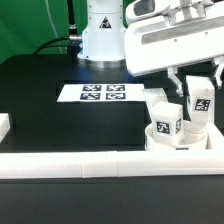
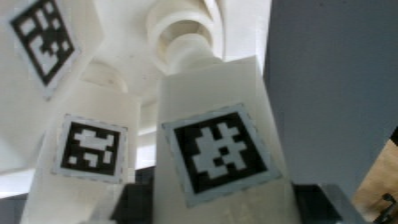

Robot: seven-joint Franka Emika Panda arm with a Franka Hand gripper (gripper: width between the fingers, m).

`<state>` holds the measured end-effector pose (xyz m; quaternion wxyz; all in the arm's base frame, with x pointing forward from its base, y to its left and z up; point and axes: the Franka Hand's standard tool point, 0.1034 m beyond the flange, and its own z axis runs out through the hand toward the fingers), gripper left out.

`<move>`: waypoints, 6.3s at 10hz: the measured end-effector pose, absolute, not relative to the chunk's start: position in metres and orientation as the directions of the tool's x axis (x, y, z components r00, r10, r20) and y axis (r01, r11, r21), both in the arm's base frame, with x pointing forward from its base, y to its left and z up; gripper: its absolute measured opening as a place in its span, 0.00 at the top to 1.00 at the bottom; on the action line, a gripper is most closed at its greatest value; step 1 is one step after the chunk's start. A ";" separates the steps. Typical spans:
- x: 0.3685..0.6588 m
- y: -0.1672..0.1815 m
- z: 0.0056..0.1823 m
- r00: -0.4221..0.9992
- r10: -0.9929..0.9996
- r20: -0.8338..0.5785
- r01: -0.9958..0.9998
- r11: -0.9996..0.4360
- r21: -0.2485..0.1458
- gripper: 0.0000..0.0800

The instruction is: Assemble stool

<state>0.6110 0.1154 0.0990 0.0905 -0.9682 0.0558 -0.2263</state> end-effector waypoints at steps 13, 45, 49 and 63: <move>0.611 0.112 0.086 0.855 -0.157 0.493 -0.071 -0.979 -0.189 0.59; 0.630 0.120 0.114 0.740 0.657 0.142 0.671 -0.733 -0.109 0.19; 0.631 0.113 0.104 0.444 0.875 0.191 0.890 -0.456 0.020 0.19; 0.632 0.110 0.116 0.326 0.932 0.161 0.939 -0.338 0.059 0.19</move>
Offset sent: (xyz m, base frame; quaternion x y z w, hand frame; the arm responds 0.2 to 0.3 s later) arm -0.0073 0.0052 -0.0079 -0.0006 0.0124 0.0094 0.9999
